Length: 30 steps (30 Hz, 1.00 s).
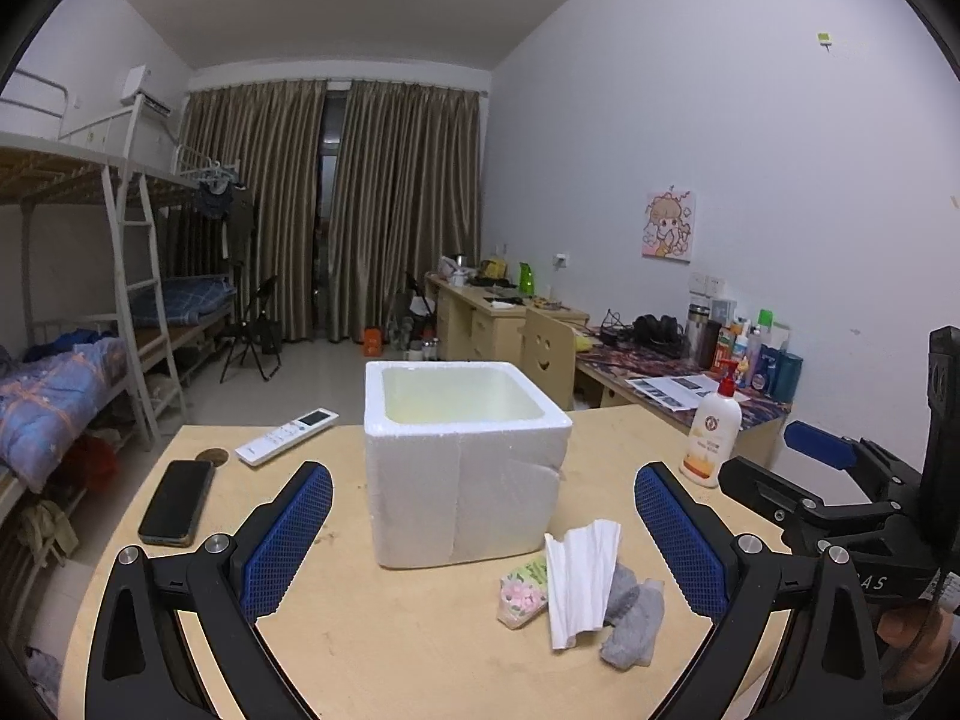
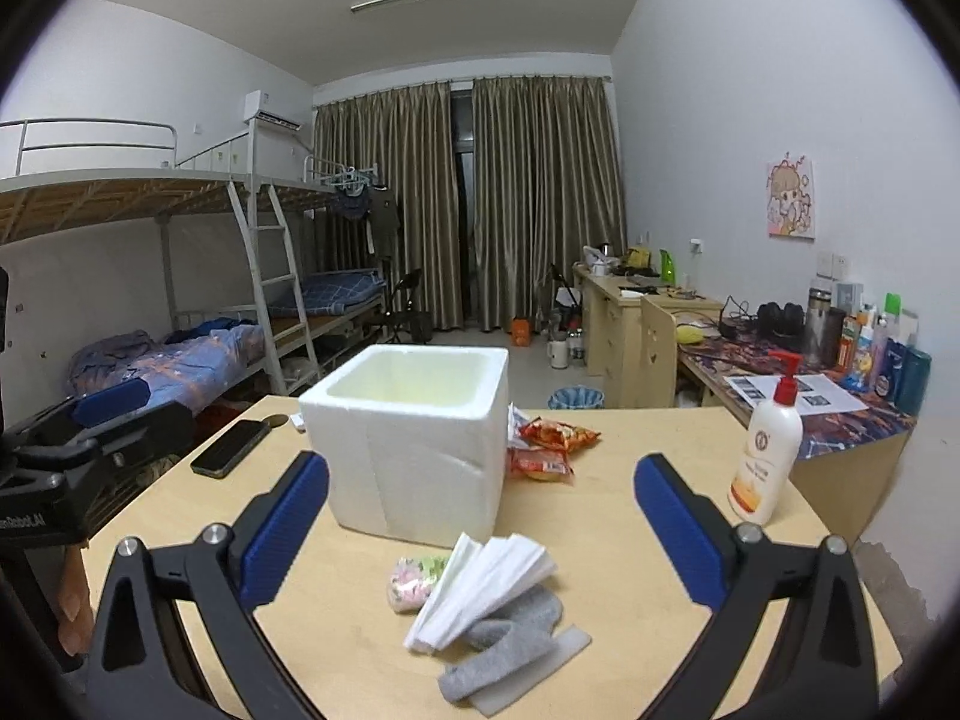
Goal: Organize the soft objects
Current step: 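Withdraw both tools from the box toward the tissue and sock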
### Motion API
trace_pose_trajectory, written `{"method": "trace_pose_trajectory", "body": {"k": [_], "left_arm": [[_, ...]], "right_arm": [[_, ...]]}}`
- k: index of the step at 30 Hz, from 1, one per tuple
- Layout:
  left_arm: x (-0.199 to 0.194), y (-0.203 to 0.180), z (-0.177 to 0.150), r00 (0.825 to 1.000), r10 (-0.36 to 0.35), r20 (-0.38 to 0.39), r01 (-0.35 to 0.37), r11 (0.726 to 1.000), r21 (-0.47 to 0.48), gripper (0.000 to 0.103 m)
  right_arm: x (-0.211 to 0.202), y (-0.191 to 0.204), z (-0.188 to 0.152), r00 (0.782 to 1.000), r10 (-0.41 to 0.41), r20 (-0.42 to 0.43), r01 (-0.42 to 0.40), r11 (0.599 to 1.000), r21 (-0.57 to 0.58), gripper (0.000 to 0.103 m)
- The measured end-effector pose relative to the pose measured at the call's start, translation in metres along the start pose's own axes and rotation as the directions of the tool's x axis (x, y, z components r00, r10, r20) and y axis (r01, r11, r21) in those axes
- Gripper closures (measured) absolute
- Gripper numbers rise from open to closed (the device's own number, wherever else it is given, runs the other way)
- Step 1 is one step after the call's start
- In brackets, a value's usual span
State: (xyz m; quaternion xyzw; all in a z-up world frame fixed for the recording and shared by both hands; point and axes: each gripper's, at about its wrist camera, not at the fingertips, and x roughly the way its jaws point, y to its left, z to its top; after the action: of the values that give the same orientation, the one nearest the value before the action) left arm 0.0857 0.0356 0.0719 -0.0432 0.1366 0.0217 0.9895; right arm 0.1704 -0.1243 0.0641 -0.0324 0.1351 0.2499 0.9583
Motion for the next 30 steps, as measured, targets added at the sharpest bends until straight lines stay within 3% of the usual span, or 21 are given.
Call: {"method": "trace_pose_trajectory", "body": {"k": [9, 21, 30], "left_arm": [[-0.01, -0.006, -0.022, 1.0, 0.002, 0.028, -0.003, 1.0, 0.017, 0.002], [-0.003, -0.002, -0.053, 0.999, -0.048, -0.013, 0.048, 0.998, -0.044, 0.002], [0.014, -0.011, -0.072, 0.995, -0.074, -0.068, 0.073, 0.997, -0.018, 0.002]], "right_arm": [[-0.013, 0.001, -0.023, 1.0, 0.002, 0.008, -0.002, 1.0, -0.023, 0.0], [-0.018, -0.013, -0.053, 0.999, -0.017, -0.033, 0.019, 0.999, 0.047, 0.0], [-0.016, -0.016, -0.071, 0.996, -0.032, -0.088, 0.034, 0.999, 0.026, 0.0]]}}
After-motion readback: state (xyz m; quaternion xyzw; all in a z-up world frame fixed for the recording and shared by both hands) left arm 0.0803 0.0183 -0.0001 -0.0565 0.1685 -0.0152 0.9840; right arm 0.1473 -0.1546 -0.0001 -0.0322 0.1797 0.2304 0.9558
